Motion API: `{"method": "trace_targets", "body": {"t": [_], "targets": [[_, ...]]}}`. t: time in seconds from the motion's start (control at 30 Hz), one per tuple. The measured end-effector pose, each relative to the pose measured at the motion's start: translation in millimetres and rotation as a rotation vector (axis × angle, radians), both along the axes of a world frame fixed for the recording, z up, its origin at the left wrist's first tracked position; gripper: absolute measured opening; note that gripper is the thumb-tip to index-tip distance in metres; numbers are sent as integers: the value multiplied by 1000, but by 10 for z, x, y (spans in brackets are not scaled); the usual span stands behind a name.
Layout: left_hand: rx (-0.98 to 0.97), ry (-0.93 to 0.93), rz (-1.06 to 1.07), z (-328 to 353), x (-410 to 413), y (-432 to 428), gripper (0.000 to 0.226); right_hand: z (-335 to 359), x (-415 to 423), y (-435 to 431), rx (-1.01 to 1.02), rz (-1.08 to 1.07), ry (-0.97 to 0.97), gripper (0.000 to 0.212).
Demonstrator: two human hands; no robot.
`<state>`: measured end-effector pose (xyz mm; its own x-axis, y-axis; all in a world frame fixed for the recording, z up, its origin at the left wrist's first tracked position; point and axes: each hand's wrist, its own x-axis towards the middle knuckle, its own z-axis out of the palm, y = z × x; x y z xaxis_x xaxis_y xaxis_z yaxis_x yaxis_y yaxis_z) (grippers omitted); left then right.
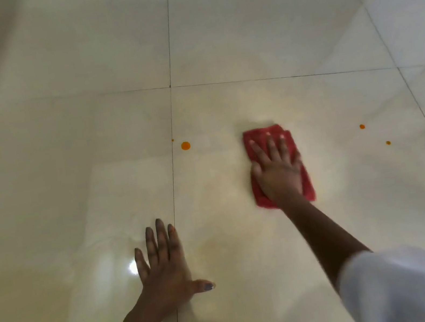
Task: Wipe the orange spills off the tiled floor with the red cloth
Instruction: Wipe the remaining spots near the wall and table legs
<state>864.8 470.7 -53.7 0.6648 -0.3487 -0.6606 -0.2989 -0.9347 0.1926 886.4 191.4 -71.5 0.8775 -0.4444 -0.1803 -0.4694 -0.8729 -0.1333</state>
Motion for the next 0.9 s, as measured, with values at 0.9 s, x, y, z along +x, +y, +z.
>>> {"method": "trace_targets", "body": {"t": [0.9], "targets": [[-72, -124, 93, -80, 716, -13, 146, -31, 838, 375, -31, 176, -32, 55]]}}
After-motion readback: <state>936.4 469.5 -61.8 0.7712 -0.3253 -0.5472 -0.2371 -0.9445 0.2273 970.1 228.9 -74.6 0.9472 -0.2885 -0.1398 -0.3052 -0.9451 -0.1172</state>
